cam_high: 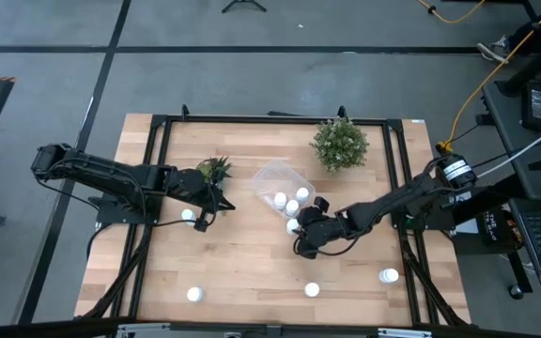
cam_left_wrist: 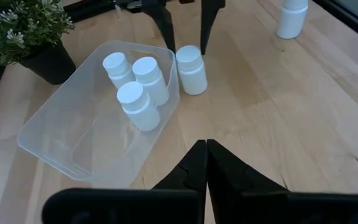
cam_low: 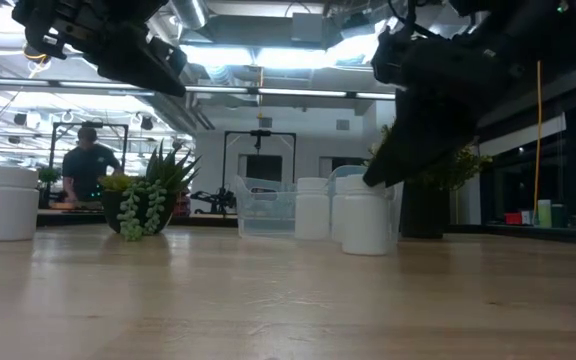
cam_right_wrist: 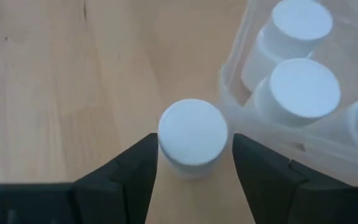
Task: Pick and place pill bottles into a basket
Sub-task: Put the pill bottle into the transparent bin
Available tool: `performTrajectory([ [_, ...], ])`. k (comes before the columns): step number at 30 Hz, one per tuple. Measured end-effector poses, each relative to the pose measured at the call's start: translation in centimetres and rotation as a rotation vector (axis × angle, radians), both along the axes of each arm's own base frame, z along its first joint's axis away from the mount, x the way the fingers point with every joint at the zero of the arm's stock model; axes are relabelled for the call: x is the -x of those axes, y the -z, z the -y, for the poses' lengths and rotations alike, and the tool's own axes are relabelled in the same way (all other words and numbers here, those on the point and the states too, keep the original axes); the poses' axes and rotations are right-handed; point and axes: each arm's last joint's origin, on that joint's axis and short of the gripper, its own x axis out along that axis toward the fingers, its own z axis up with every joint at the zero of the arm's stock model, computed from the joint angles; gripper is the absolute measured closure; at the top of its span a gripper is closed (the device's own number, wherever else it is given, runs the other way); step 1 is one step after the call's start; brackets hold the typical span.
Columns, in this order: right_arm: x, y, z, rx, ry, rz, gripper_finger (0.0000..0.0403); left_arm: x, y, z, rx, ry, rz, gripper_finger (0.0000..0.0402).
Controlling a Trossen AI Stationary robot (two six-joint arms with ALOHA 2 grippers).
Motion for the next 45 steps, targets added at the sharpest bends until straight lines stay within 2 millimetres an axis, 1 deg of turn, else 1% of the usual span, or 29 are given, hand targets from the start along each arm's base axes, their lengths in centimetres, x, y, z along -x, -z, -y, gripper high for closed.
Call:
performTrajectory([
  [6, -0.6, 0.5, 0.4, -0.011, 0.009, 0.012, 0.0193, 0.0, 0.0, 0.0, 0.000, 0.000, -0.002, 0.0394],
  [10, -0.7, 0.9, 0.4, -0.013, 0.006, -0.002, 0.0193, 0.0, 0.0, 0.0, 0.000, 0.000, -0.004, 0.0394],
  [15, -0.7, 0.9, 0.4, -0.014, 0.006, 0.000, 0.0193, 0.0, 0.0, 0.0, 0.000, 0.000, -0.004, 0.0400],
  [20, -0.8, 0.8, 0.3, -0.020, 0.006, 0.019, 0.0194, 0.0, 0.0, 0.0, 0.000, 0.000, -0.004, 0.0395],
  [23, -0.8, 0.8, 0.3, -0.022, 0.008, 0.019, 0.0205, 0.0, 0.0, 0.0, 0.000, 0.000, -0.004, 0.0394],
  [28, -0.8, 0.8, 0.3, -0.021, 0.007, 0.021, 0.0252, 0.0, 0.0, 0.0, 0.000, 0.000, -0.004, 0.0400],
  [29, -0.8, 0.8, 0.3, -0.021, 0.004, 0.020, 0.0256, 0.0, 0.0, 0.0, 0.000, 0.000, -0.004, 0.0400],
  [39, -0.7, 0.7, -0.3, -0.025, -0.053, 0.008, 0.0256, 0.0, 0.0, 0.0, 0.000, -0.001, -0.004, 0.0396],
  [43, -0.3, 0.3, -0.6, -0.037, -0.095, -0.003, 0.0256, 0.0, 0.0, 0.0, 0.000, 0.000, -0.004, 0.0400],
  [45, 0.0, -0.2, -0.9, -0.036, -0.119, 0.008, 0.0256, 0.0, 0.0, 0.0, 0.000, -0.001, -0.003, 0.0399],
])
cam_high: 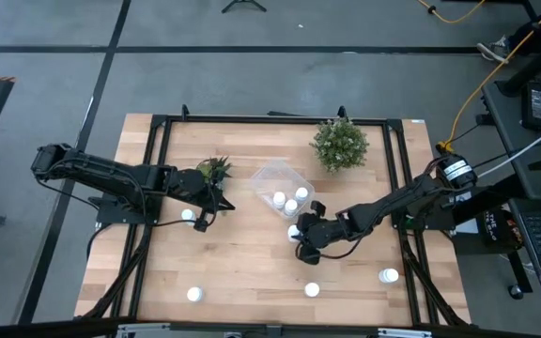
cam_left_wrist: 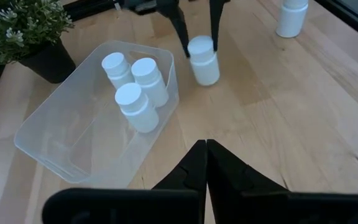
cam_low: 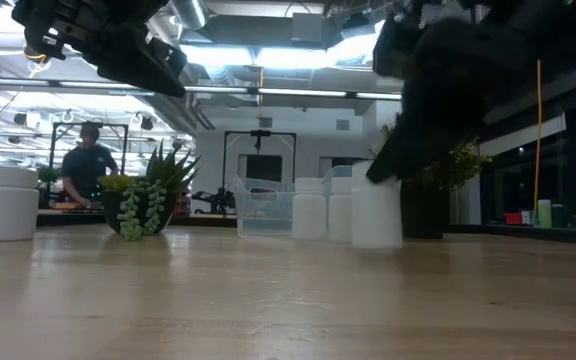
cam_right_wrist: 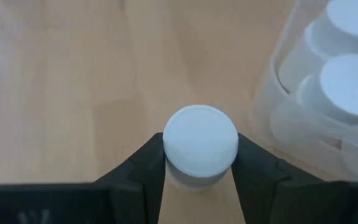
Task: Pick and place pill bottles into a basket
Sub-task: Put the pill bottle into the transparent bin
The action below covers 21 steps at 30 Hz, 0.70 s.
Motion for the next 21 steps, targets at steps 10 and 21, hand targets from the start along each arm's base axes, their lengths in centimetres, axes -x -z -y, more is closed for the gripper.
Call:
performTrajectory([
  [10, 1.3, -3.8, -0.1, 0.072, -0.113, 0.097, 0.0256, 0.0, 0.0, 0.0, 0.000, 0.000, 0.002, 0.0399],
  [21, 1.7, -6.3, 0.6, 0.178, -0.294, 0.184, 0.0256, 0.0, 0.0, 0.0, -0.015, 0.009, 0.007, 0.0395],
])
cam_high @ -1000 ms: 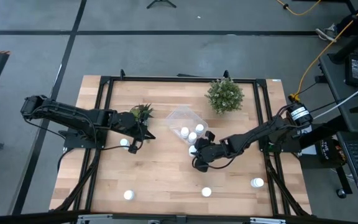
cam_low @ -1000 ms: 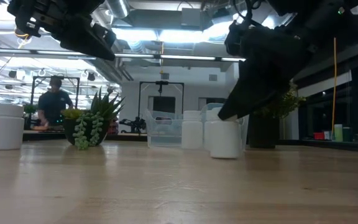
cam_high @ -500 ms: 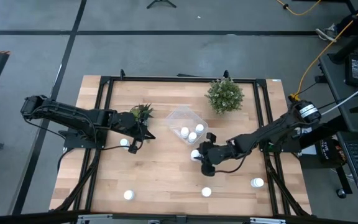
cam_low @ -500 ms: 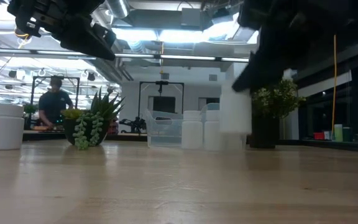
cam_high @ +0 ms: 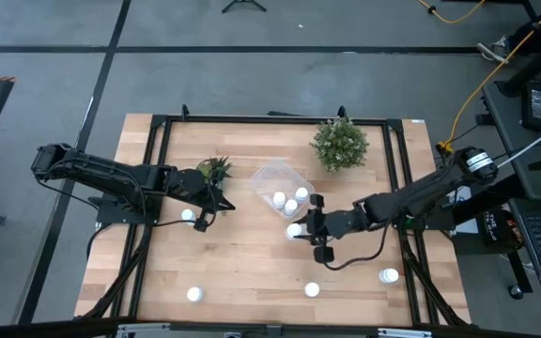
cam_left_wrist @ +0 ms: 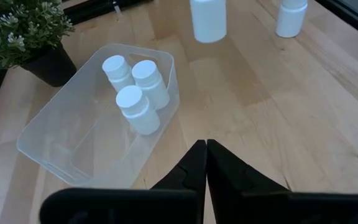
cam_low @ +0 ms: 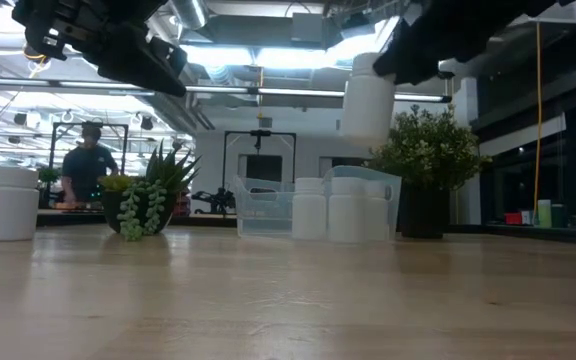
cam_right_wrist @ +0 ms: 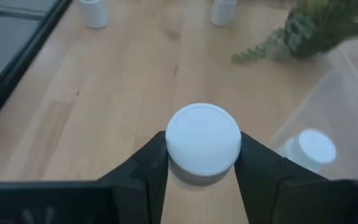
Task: Pick and place pill bottles into a basket
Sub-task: Put the pill bottle into the transparent bin
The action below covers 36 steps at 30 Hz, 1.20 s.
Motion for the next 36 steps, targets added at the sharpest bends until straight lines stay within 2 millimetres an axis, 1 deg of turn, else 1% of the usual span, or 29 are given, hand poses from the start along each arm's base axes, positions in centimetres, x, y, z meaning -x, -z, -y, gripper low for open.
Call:
performTrajectory([
  [4, -0.4, -0.1, 1.0, 0.012, -0.036, -0.001, 0.0256, 0.0, 0.0, 0.0, -0.001, 0.000, 0.001, 0.0399],
  [8, -0.8, -0.1, 2.4, 0.001, -0.095, -0.014, 0.0256, 0.0, 0.0, 0.0, 0.000, 0.000, 0.001, 0.0399],
  [10, -0.8, -0.4, 3.2, -0.008, -0.124, -0.010, 0.0256, 0.0, 0.0, 0.0, 0.000, 0.000, 0.000, 0.0396],
  [13, -0.4, -1.3, 4.7, -0.003, -0.123, -0.004, 0.0256, 0.0, 0.0, 0.0, 0.000, 0.000, 0.000, 0.0394],
  [17, 0.5, -2.6, 6.2, 0.001, -0.081, 0.012, 0.0256, 0.0, 0.0, 0.0, -0.001, 0.000, 0.000, 0.0398],
  [20, 1.0, -3.6, 7.0, -0.003, -0.055, 0.048, 0.0256, 0.0, 0.0, 0.0, -0.006, -0.008, 0.001, 0.0400],
  [24, 1.4, -4.2, 7.9, 0.024, 0.017, 0.070, 0.0256, 0.0, 0.0, -0.2, -0.022, -0.046, 0.002, 0.0396],
  [29, 1.3, -4.2, 9.4, 0.040, 0.092, 0.052, 0.0256, 0.0, 0.0, -0.2, -0.032, -0.054, 0.004, 0.0391],
  [36, 0.3, -5.3, 11.7, 0.052, 0.171, 0.033, 0.0256, 0.0, 0.0, -0.2, -0.068, -0.046, 0.008, 0.0397],
])
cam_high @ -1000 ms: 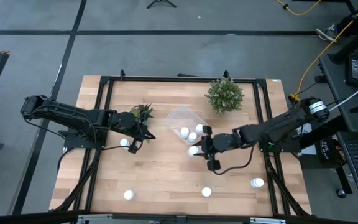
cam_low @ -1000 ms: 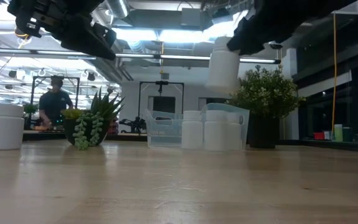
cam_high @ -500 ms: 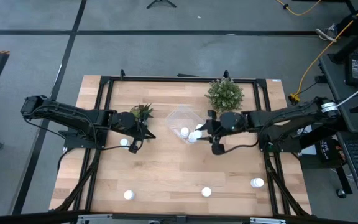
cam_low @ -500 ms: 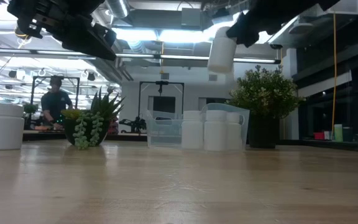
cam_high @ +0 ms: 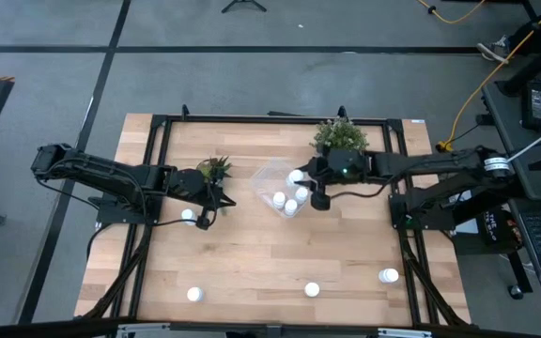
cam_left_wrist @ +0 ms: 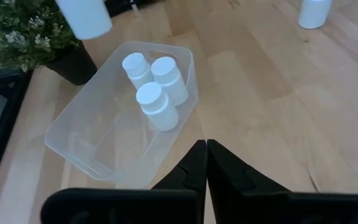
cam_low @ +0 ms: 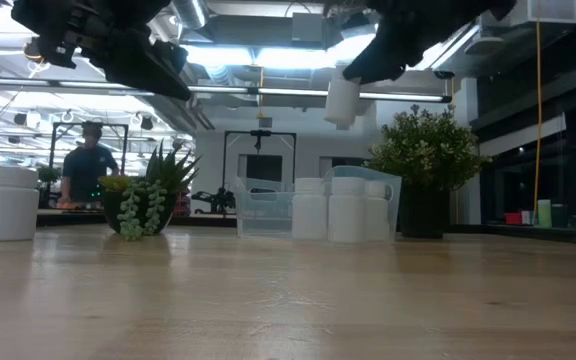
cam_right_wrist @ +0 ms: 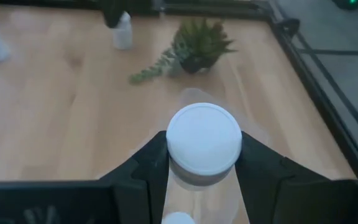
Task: Pick and place pill bottles into a basket
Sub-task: Put the pill bottle into the transparent bin
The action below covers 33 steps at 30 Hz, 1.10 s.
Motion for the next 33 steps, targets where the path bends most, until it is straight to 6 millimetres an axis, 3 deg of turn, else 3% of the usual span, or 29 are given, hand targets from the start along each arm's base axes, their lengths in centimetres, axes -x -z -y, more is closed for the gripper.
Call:
performTrajectory([
  [7, -1.2, 0.5, 1.4, -0.040, 0.070, -0.083, 0.0256, 0.0, 0.0, -0.1, -0.075, 0.019, 0.006, 0.0398],
  [17, -2.4, 2.2, 1.5, -0.030, 0.062, -0.149, 0.0256, 0.0, 0.0, -0.2, -0.098, 0.008, -0.002, 0.0399],
  [27, -3.5, 4.6, 1.6, -0.044, 0.071, -0.210, 0.0256, 0.0, 0.0, -0.5, -0.095, -0.003, -0.002, 0.0392],
  [33, -3.0, 6.8, 1.6, -0.067, 0.091, -0.163, 0.0256, 0.0, 0.0, -0.5, -0.094, -0.001, -0.002, 0.0395],
])
